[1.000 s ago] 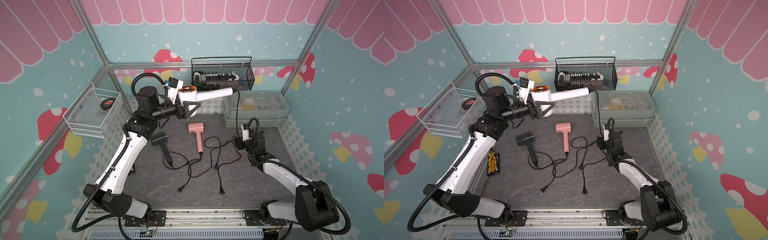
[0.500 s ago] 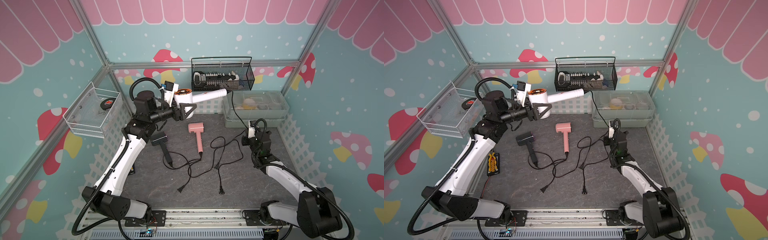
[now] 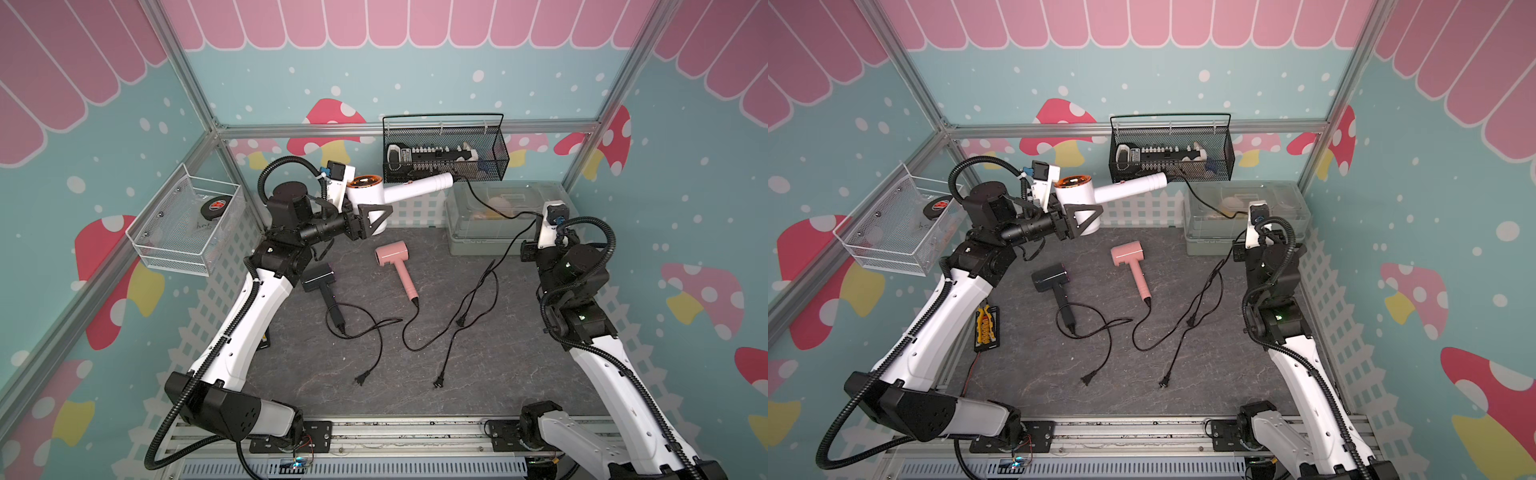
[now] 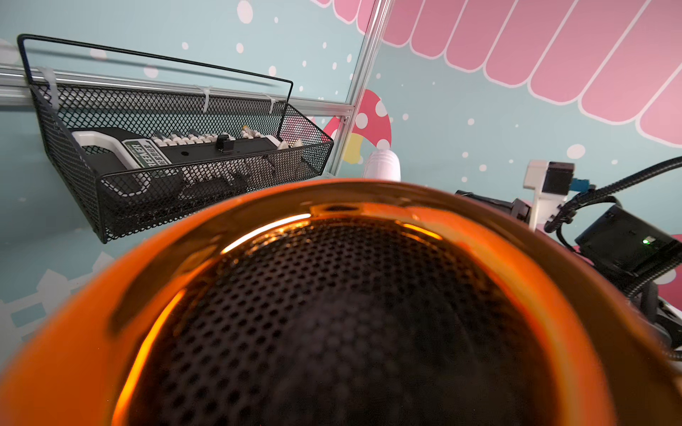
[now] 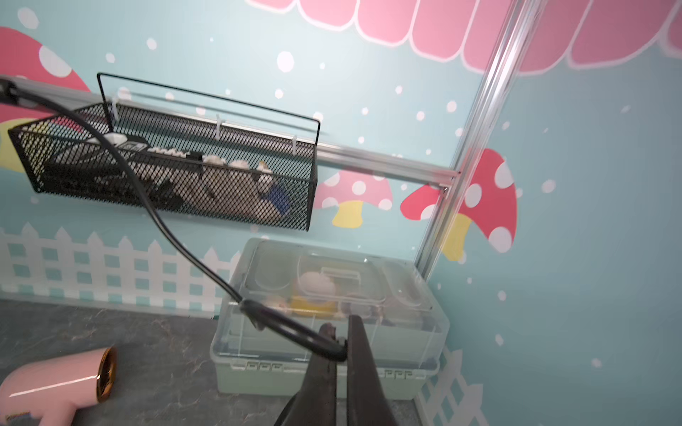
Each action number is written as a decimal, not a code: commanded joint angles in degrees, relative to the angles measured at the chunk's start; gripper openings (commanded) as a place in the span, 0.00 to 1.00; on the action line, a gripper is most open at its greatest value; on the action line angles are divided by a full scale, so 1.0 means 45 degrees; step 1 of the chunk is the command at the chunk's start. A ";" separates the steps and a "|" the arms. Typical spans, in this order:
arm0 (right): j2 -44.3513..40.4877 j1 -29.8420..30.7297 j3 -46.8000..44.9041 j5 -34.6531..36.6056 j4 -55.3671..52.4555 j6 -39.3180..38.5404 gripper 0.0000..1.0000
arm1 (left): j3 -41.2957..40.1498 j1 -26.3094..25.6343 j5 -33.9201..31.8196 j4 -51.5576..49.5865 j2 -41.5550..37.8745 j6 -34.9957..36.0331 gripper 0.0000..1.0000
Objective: Wrap the cord around the hair dryer
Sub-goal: Wrap the power cord around the hair dryer.
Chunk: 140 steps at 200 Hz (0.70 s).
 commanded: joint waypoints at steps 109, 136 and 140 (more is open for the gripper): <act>0.1538 -0.0073 0.4476 -0.0856 -0.2595 -0.1944 0.00 | -0.1368 0.0125 -0.1753 0.0789 -0.1261 0.0464 0.00; 0.1585 -0.0069 0.2850 -0.3560 -0.3562 -0.0148 0.00 | -0.1628 0.0333 -0.2495 0.0887 -0.1863 0.0555 0.00; 0.1620 -0.0054 0.2526 -0.3880 -0.3563 0.0115 0.00 | -0.1629 0.0385 -0.2541 0.0877 -0.1908 0.0556 0.00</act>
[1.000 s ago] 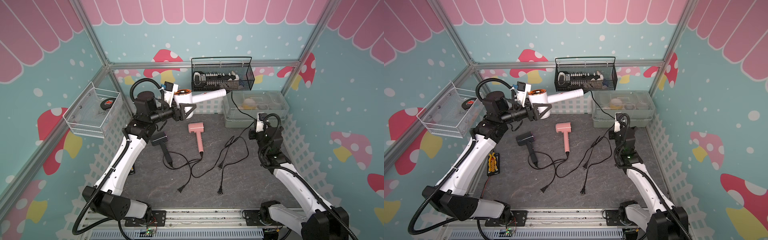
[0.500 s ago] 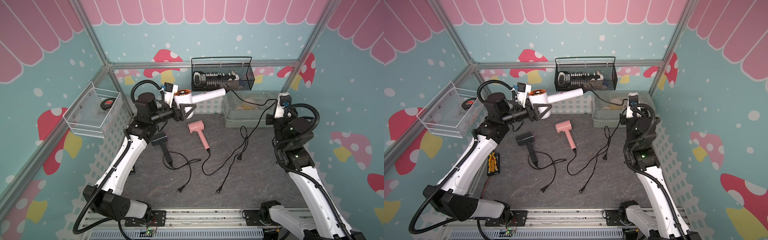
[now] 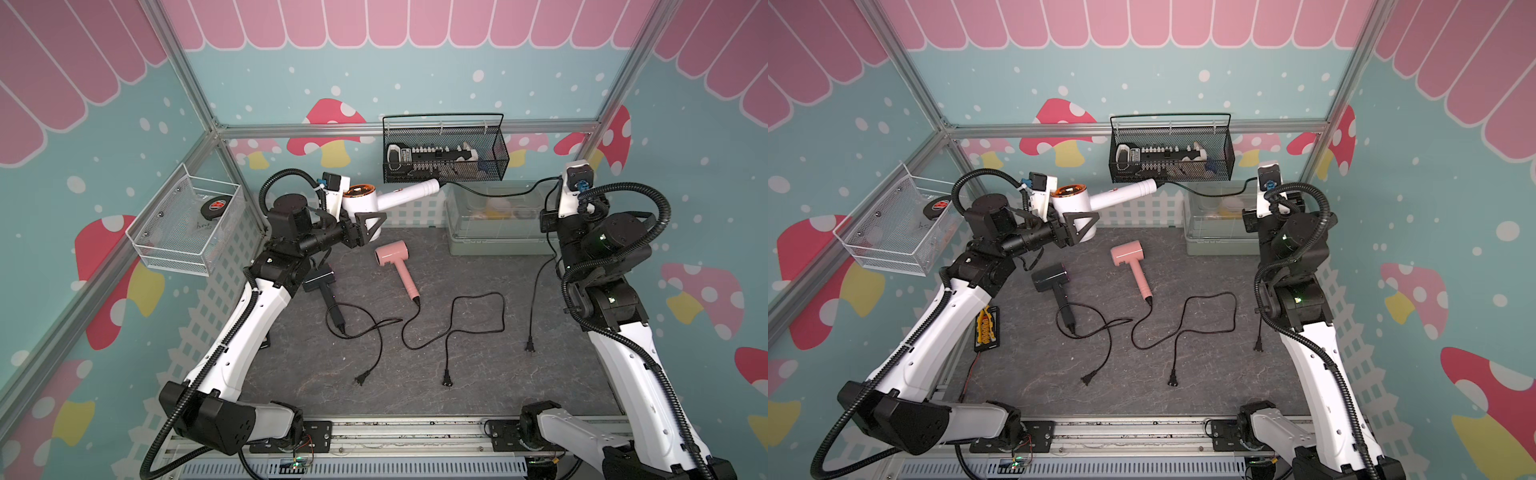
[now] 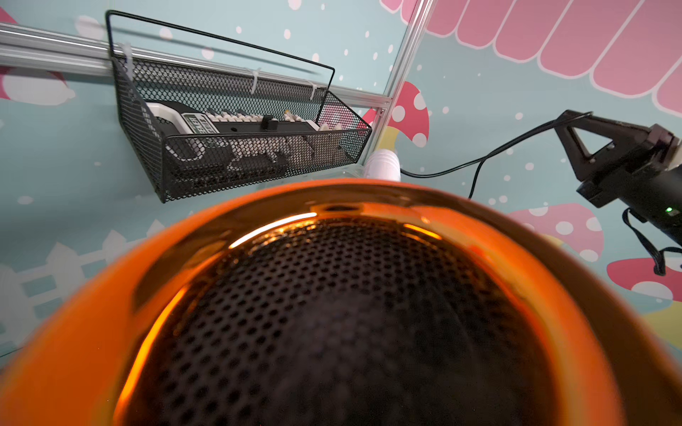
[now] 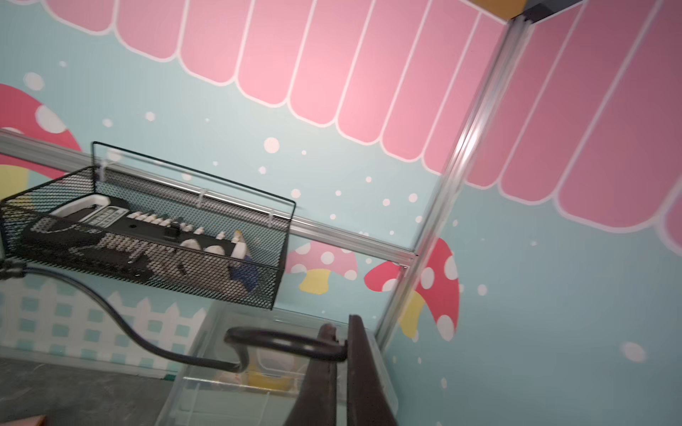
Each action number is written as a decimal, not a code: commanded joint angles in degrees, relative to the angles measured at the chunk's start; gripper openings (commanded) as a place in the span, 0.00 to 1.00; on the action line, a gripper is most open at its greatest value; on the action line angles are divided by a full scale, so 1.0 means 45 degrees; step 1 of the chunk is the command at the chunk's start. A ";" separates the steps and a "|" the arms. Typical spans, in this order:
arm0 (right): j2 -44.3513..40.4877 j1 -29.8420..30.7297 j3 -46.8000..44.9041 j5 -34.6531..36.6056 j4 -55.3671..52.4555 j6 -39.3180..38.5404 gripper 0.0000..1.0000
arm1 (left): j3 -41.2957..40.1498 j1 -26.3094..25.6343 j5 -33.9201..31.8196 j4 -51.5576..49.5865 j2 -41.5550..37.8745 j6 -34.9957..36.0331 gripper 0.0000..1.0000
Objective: Wrap the cord around the hair dryer
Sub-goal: Wrap the power cord around the hair dryer.
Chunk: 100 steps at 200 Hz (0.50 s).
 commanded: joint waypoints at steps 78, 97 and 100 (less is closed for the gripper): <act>0.2493 0.0148 -0.5141 -0.6168 -0.0548 0.4682 0.00 | -0.0236 0.0575 -0.1389 0.0531 -0.1252 0.0455 0.00; 0.3188 0.0147 -0.5235 -0.6426 -0.0551 0.4617 0.10 | -0.0289 0.0589 -0.1553 0.0621 -0.1282 0.0475 0.00; 0.3285 0.0162 -0.5227 -0.6411 -0.0556 0.4578 0.15 | -0.0290 0.0594 -0.1568 0.0655 -0.1294 0.0475 0.00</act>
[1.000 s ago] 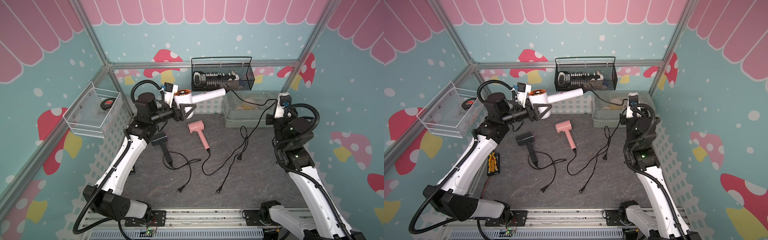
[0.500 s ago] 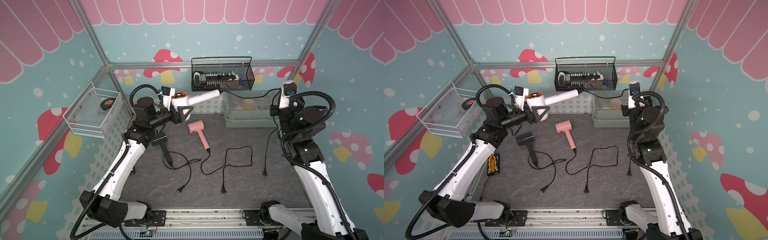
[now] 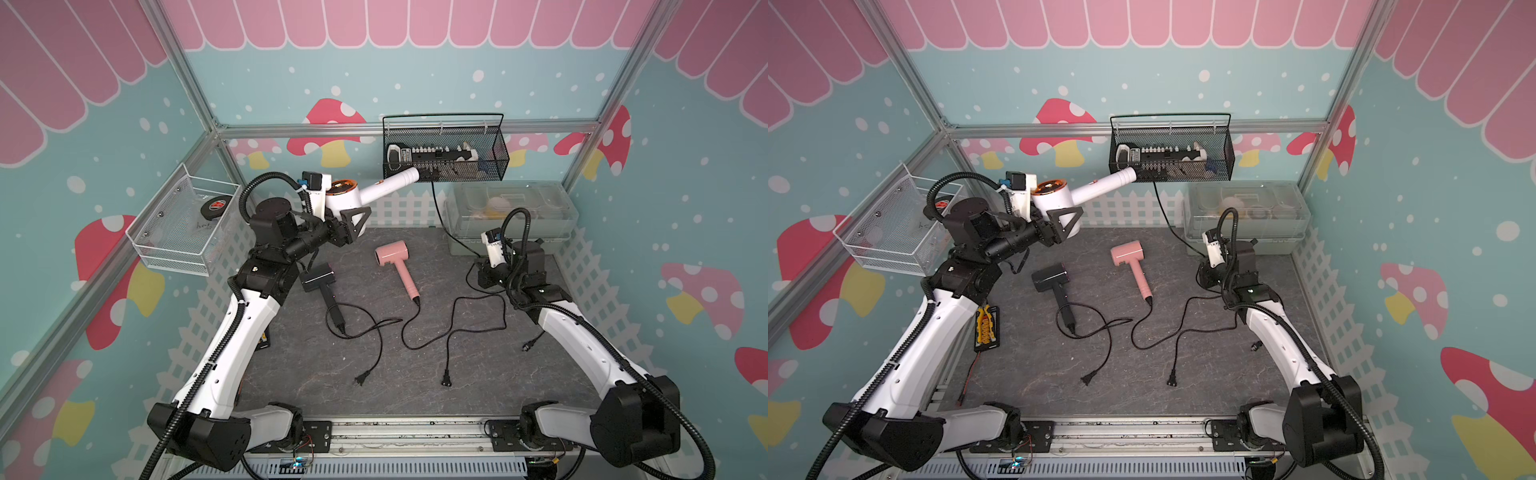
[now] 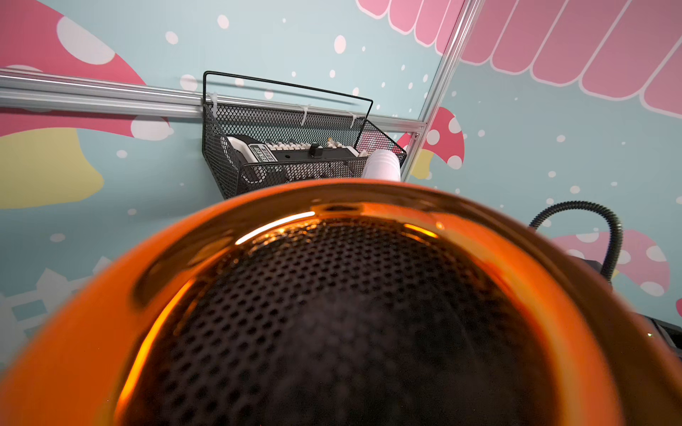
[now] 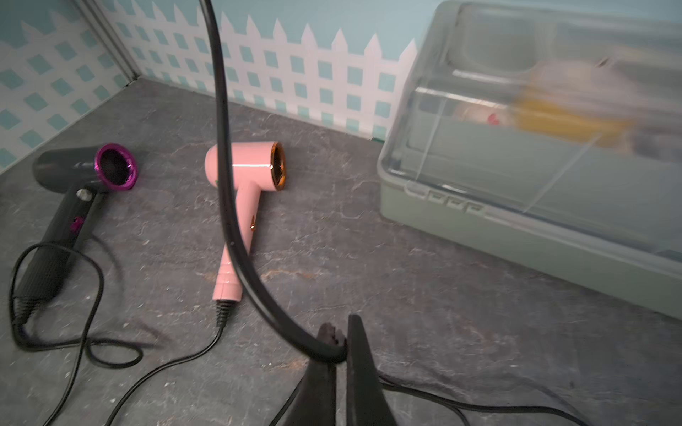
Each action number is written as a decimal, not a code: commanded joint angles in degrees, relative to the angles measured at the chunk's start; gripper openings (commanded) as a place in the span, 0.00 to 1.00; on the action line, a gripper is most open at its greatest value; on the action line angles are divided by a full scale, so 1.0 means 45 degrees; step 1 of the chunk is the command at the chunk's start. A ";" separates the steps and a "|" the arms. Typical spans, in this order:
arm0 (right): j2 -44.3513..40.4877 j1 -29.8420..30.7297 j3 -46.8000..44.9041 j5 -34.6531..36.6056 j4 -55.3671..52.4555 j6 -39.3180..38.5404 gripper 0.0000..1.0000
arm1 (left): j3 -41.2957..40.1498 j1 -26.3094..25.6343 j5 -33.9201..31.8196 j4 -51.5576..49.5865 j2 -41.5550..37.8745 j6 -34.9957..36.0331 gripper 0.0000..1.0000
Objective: Wrap the cord around the hair dryer
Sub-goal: Wrap the power cord around the hair dryer.
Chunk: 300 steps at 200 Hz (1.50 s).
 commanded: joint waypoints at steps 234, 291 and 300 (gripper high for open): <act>0.7143 -0.0087 0.4420 0.0608 -0.3891 -0.6495 0.59 | -0.2812 0.0437 -0.2173 -0.1159 -0.3836 -0.0340 0.00; 0.8095 -0.0087 0.5480 0.0598 -0.4913 -0.7145 0.59 | -0.2117 0.0446 -0.3461 -0.2593 -0.4614 0.0050 0.00; 0.8064 -0.0087 0.5514 0.0721 -0.4963 -0.7261 0.59 | -0.2060 0.0439 -0.3474 -0.2635 -0.4818 0.0004 0.00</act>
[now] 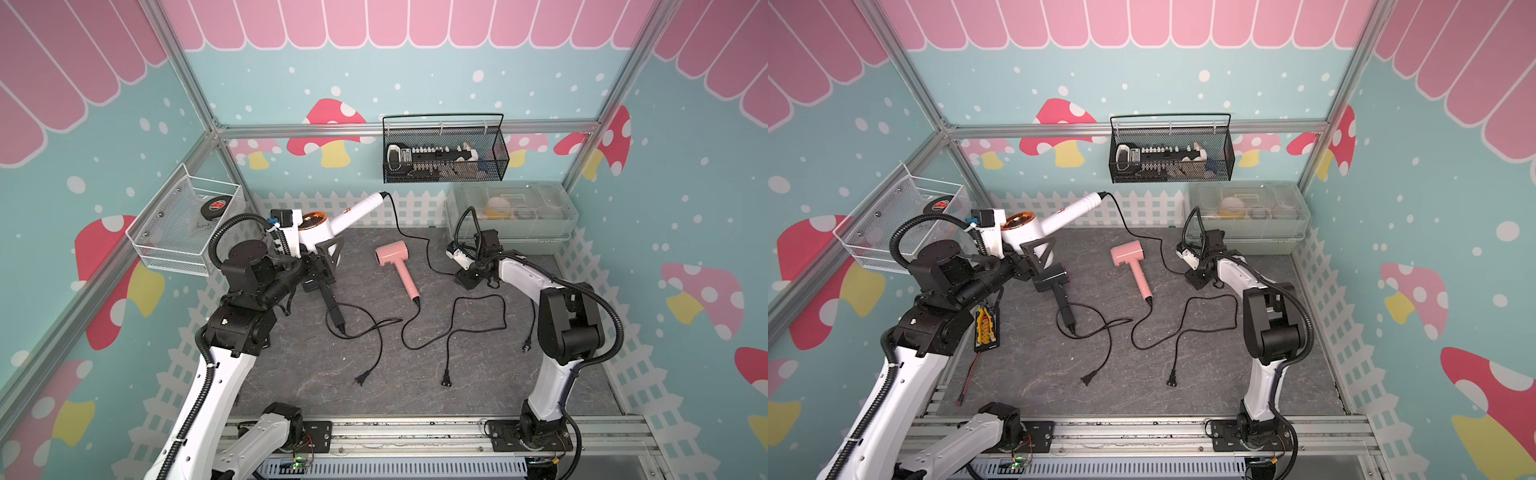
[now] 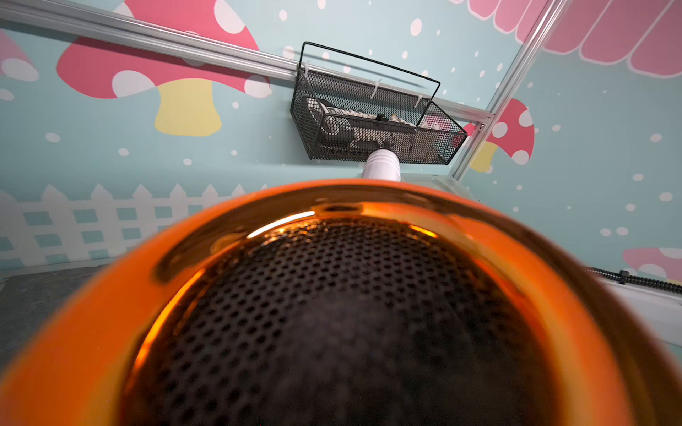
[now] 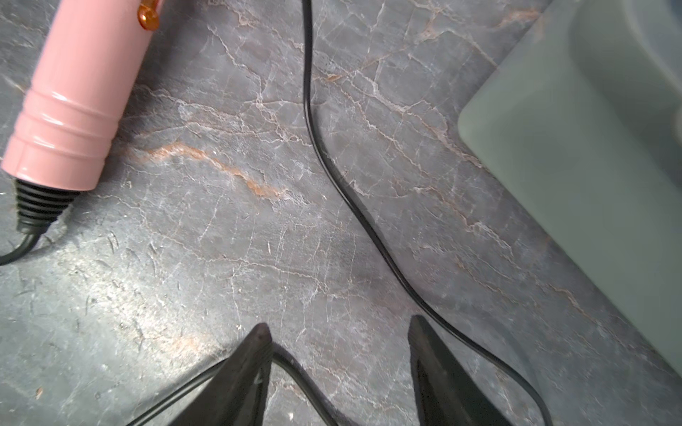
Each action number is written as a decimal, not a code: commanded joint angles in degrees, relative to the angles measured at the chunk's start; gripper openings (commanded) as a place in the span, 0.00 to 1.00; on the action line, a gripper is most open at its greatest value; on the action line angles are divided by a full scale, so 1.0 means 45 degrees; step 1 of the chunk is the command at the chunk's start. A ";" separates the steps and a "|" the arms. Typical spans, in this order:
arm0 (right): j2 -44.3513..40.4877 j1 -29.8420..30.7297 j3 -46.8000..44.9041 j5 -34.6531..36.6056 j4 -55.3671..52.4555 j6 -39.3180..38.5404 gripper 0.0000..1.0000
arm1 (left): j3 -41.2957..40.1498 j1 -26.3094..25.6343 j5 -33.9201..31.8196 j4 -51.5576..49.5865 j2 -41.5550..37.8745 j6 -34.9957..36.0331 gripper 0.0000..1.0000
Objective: Wrap the cord around the hair dryer
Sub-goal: Wrap the power cord around the hair dryer.
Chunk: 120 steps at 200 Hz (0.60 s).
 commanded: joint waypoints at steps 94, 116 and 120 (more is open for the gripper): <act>0.1138 -0.0061 0.1550 0.1241 -0.1758 -0.3016 0.59 | 0.1494 0.0097 -0.0333 -0.0519 -0.0393 0.1079 0.00; 0.1631 -0.0060 0.2100 0.0956 -0.2307 -0.3588 0.60 | 0.1576 0.0082 0.0027 -0.0158 0.0018 0.1080 0.00; 0.1726 -0.0062 0.2214 0.0875 -0.2454 -0.3676 0.60 | 0.1596 0.0084 0.0078 -0.0116 0.0089 0.1095 0.00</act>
